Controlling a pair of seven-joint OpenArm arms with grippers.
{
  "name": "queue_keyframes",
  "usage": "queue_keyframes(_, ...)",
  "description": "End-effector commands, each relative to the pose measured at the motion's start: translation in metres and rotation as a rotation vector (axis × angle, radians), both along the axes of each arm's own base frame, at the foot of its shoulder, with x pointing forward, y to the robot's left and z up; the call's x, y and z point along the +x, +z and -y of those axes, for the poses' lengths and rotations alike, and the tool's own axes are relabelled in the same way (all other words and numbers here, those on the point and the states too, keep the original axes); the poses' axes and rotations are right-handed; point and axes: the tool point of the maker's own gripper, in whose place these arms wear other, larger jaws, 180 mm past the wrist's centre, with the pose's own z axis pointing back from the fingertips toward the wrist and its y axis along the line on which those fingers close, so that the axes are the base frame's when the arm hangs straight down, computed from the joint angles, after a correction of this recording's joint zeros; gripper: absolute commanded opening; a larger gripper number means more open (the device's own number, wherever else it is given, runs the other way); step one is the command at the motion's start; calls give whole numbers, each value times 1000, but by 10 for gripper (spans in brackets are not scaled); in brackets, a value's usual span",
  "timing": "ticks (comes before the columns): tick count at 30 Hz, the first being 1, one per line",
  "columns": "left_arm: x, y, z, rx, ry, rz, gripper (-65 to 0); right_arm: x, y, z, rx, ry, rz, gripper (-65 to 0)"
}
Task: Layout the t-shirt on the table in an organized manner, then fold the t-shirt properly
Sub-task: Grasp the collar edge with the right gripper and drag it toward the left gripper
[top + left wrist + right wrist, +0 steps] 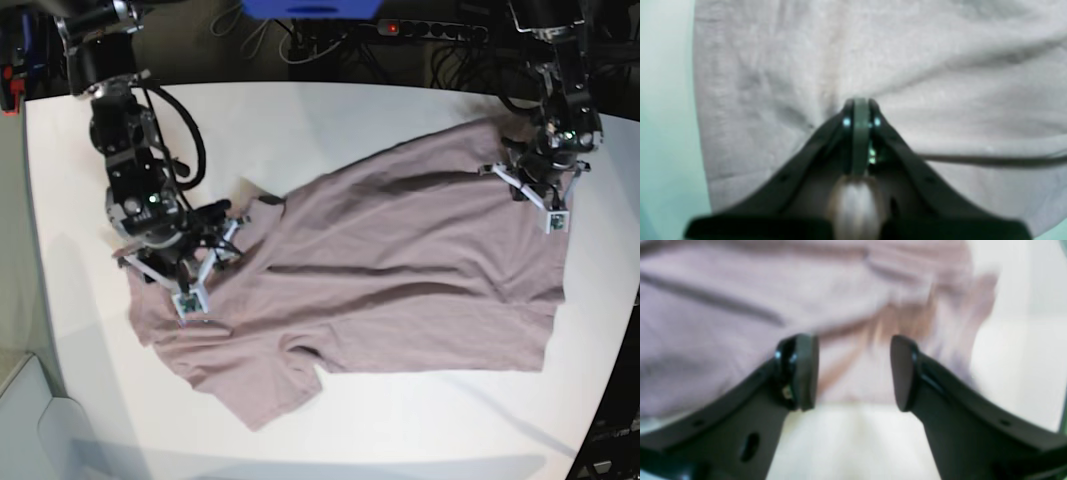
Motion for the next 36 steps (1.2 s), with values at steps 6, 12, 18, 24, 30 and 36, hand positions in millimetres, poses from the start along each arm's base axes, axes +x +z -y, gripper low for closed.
queue_keyframes(6,-2,0,-5,18,-1,-21,-649,-15,-14,0,8,-2,-27,-294)
queue_keyframes(12,-2,0,-5,18,-1,-21,-649,-24,-19,-18,51,7,-46,-295)
queue_keyframes(18,-3,-1,-5,18,-1,-24,-649,-22,-16,-34,90,11,-41,-295)
queue_keyframes(24,-3,-1,-5,18,-1,-24,-649,-16,-10,-41,107,14,-27,-295)
queue_keyframes(30,-3,-1,-5,18,-1,-24,-649,-19,-17,-48,124,12,-48,-295)
queue_keyframes(36,-2,0,-5,18,-1,-21,-649,-27,-40,-57,118,28,-116,-332)
